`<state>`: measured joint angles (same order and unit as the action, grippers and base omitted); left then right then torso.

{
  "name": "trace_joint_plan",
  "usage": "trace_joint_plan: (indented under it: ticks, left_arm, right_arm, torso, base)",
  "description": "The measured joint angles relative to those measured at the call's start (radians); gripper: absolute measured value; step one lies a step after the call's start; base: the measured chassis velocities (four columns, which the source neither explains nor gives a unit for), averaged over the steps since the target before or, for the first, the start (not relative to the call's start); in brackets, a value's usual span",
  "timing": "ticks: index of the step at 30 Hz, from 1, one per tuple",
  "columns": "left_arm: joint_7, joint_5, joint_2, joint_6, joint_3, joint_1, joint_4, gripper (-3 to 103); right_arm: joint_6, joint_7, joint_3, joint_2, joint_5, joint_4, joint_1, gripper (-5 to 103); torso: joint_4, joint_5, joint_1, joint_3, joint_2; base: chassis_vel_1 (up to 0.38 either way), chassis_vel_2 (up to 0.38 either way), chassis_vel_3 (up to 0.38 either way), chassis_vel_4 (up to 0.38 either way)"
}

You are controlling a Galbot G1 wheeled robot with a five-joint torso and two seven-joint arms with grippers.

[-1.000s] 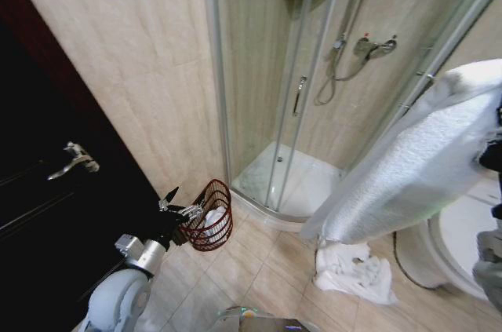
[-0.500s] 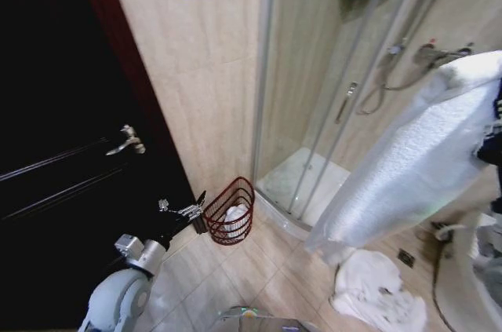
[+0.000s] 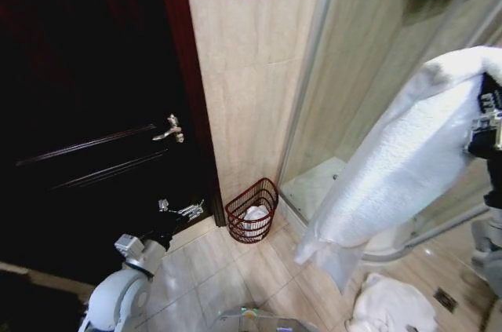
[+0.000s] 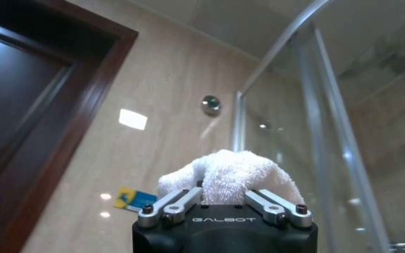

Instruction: Discard the used towel into the hamper.

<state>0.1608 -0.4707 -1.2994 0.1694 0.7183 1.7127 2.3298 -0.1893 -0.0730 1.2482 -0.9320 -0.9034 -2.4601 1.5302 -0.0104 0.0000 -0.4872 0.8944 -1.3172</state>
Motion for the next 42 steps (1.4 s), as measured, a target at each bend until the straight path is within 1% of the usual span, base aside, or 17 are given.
trace_joint_plan:
  ticks: [1,3,5,7,9,12,20,27,38,42]
  left_arm:
    - [0.0,0.0,0.0,0.0,0.0,0.0,0.0,100]
    - [0.0,0.0,0.0,0.0,0.0,0.0,0.0,100]
    - [0.0,0.0,0.0,0.0,0.0,0.0,0.0,100]
    - [0.0,0.0,0.0,0.0,0.0,0.0,0.0,100]
    - [0.0,0.0,0.0,0.0,0.0,0.0,0.0,100]
    - [0.0,0.0,0.0,0.0,0.0,0.0,0.0,100]
    - [0.0,0.0,0.0,0.0,0.0,0.0,0.0,100]
    - [0.0,0.0,0.0,0.0,0.0,0.0,0.0,100]
    - [0.0,0.0,0.0,0.0,0.0,0.0,0.0,100]
    - [0.0,0.0,0.0,0.0,0.0,0.0,0.0,100]
  right_arm:
    - [0.0,0.0,0.0,0.0,0.0,0.0,0.0,7]
    - [0.004,-0.034,0.004,0.038,-0.056,0.02,-0.014,7]
    - [0.005,-0.043,0.005,0.047,-0.07,0.026,-0.017,7]
    - [0.005,-0.08,0.007,0.085,-0.113,0.05,-0.03,7]
    - [0.005,-0.103,0.008,0.117,-0.135,0.071,-0.043,7]
    - [0.006,-0.118,0.008,0.127,-0.138,0.081,-0.046,7]
    - [0.007,-0.145,-0.004,0.123,-0.13,0.099,-0.055,7]
    - [0.007,-0.149,-0.004,0.128,-0.129,0.106,-0.062,7]
    - [0.004,-0.152,-0.001,0.171,-0.13,0.149,-0.107,7]
    - [0.001,-0.159,-0.002,0.174,-0.132,0.158,-0.11,7]
  torso:
    - [0.0,0.0,0.0,0.0,0.0]
    - [0.0001,0.0,0.0,0.0,0.0]
    - [0.0002,0.0,0.0,0.0,0.0]
    - [0.0004,0.0,0.0,0.0,0.0]
    - [0.0003,0.0,0.0,0.0,0.0]
    - [0.0002,-0.0003,0.0,0.0,0.0]
    - [0.0004,0.0,0.0,0.0,0.0]
    - [0.0004,0.0001,0.0,0.0,0.0]
    - [0.0003,-0.0001,0.0,0.0,0.0]
    - [0.0002,0.0,0.0,0.0,0.0]
  base:
    - [0.053,0.066,0.048,0.041]
    - [0.027,0.009,0.018,0.027]
    - [0.0,0.0,0.0,0.0]
    - [0.0,0.0,0.0,0.0]
    - [0.0,0.0,0.0,0.0]
    - [0.0,0.0,0.0,0.0]
    - [0.0,0.0,0.0,0.0]
    - [0.04,0.023,0.03,0.04]
    - [0.085,0.101,0.095,0.096]
    - [0.11,0.128,0.132,0.131]
